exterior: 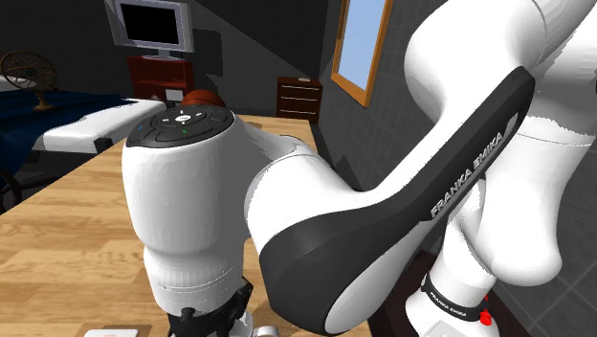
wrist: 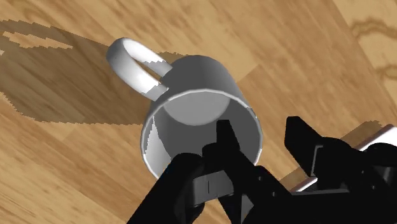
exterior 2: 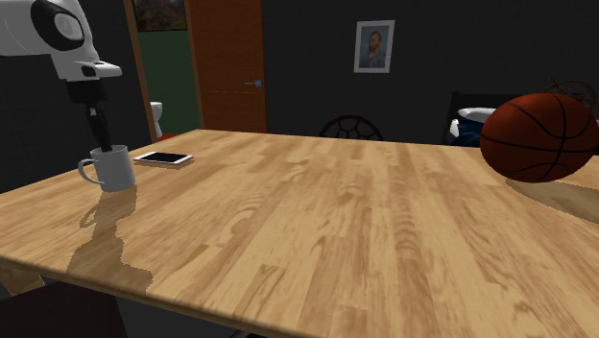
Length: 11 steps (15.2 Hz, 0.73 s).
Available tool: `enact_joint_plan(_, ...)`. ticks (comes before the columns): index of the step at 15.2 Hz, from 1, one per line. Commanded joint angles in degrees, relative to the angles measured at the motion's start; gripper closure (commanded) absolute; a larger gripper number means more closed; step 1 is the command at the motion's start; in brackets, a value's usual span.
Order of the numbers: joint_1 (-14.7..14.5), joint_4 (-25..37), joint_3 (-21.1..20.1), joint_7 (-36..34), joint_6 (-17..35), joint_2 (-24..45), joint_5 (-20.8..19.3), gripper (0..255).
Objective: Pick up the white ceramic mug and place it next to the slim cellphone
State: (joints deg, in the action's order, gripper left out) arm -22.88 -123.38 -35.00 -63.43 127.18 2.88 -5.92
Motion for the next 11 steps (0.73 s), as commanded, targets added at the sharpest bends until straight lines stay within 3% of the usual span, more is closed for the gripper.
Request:
enact_joint_plan(1,0.0,0.0,0.0,0.0,0.0,0.0,0.0,0)
enact_joint_plan(5,0.0,0.0,0.0,0.0,0.0,0.0,0.0,0)
enact_joint_plan(9,0.2,3.7,-0.08,2.19,-6.84,-3.98,3.11,0)
enact_joint_plan(11,0.17,3.69,-0.06,2.19,-6.83,-3.99,3.11,0)
